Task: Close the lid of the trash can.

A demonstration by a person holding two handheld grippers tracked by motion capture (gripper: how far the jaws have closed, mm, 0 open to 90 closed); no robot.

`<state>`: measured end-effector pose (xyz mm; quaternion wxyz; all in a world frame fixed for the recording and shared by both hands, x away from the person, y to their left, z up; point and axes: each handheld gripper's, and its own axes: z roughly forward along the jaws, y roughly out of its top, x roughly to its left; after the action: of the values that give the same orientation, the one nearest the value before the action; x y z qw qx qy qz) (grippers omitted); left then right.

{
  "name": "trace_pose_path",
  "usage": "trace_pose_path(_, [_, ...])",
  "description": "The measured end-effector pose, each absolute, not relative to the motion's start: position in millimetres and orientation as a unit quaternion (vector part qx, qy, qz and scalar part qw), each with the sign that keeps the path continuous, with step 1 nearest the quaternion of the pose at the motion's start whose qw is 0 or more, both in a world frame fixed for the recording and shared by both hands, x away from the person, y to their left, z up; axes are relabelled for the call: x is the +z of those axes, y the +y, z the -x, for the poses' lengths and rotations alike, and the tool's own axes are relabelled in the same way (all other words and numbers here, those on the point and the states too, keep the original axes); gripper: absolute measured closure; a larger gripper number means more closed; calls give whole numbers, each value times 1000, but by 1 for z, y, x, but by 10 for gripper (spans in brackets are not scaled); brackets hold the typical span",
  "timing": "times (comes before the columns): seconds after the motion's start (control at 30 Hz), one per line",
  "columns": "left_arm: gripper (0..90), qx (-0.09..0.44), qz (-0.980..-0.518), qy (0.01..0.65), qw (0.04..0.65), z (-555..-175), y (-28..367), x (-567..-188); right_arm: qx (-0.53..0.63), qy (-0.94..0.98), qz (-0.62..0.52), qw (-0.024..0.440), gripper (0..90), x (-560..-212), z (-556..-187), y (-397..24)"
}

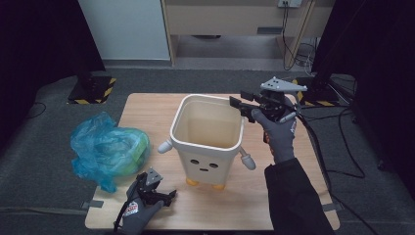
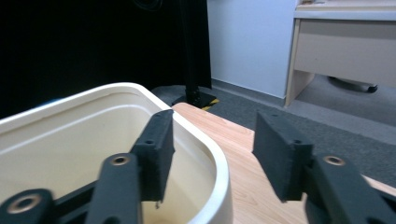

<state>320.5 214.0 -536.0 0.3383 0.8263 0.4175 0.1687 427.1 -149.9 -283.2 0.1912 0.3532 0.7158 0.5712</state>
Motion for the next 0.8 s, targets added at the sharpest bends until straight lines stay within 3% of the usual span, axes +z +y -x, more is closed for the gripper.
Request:
trace_pose_path(0.23, [0,169,-826,417,338,-321,214,-536,559,722,-344,219,390,-282,-423,-156])
trace_pose_path(0.8, [0,169,-826,418,338,-320,214,-536,607,670,-359,231,310,-302,-399,-202])
